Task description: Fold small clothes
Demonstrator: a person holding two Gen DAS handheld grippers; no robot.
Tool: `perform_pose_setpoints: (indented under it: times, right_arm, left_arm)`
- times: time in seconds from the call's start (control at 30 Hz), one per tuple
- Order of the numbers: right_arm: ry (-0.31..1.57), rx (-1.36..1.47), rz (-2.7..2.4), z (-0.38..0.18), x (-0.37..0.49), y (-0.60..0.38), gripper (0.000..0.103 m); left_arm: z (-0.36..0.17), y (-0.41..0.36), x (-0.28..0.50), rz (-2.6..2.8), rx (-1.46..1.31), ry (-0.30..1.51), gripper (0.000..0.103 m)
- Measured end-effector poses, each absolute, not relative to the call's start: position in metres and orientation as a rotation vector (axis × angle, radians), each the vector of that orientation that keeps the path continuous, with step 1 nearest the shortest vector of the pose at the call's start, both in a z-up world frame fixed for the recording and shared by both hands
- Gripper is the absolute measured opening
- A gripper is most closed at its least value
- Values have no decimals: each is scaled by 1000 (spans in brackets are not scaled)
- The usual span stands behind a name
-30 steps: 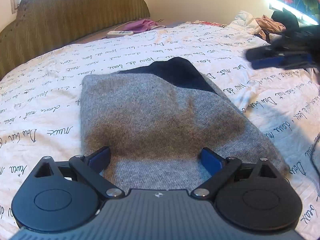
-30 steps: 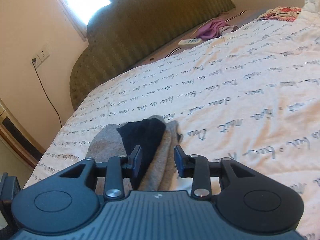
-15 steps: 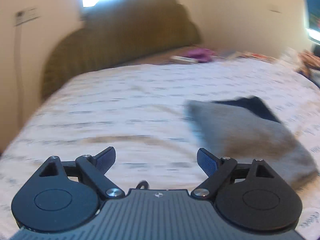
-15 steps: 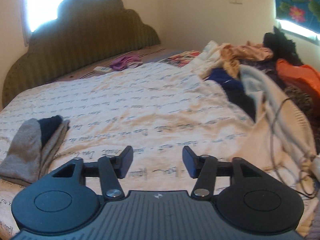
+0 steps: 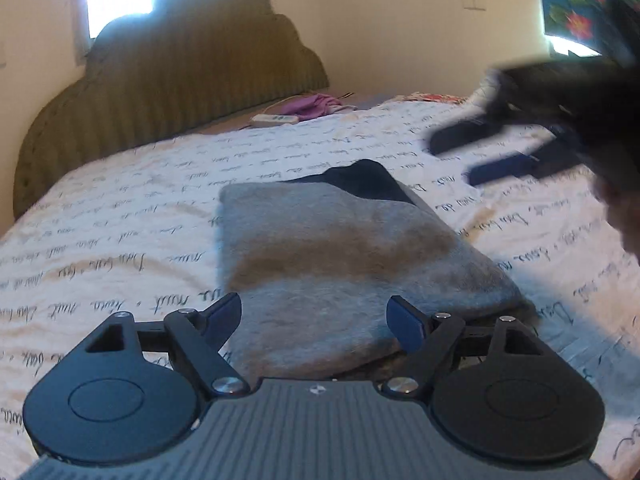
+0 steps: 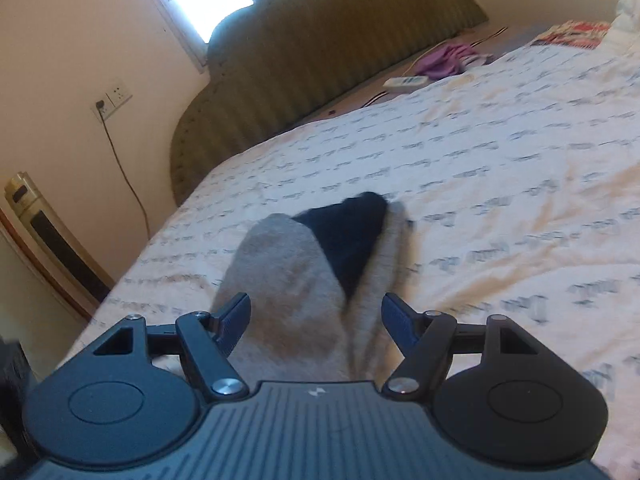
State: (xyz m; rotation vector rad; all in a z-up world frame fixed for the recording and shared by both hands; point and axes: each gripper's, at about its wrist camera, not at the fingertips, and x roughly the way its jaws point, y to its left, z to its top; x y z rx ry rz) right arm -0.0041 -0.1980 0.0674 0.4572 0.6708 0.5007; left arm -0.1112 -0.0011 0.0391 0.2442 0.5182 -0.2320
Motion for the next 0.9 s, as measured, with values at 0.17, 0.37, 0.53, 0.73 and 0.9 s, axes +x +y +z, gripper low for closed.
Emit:
perform_pose_setpoints:
  times: [0.17,0.37,0.53,0.73,0.9]
  right_arm:
    - [787,470,501,49,70,-157,73]
    - [875,496,426,16,115,-160,66]
    - [861,387,362,42,102,-150,65]
    - [753,565,585,55,33,-167,69]
    - [871,644,577,5,29,-176,66]
  left_arm:
    - [17,-12,-88,-215,305,577,83]
    - [6,9,-72,-257,211,646,82]
    - [21,17,-84,-265,222,603,83]
    - [44,27,-70,-276,218,516,87]
    - [5,22,-45,-291,235,655,93]
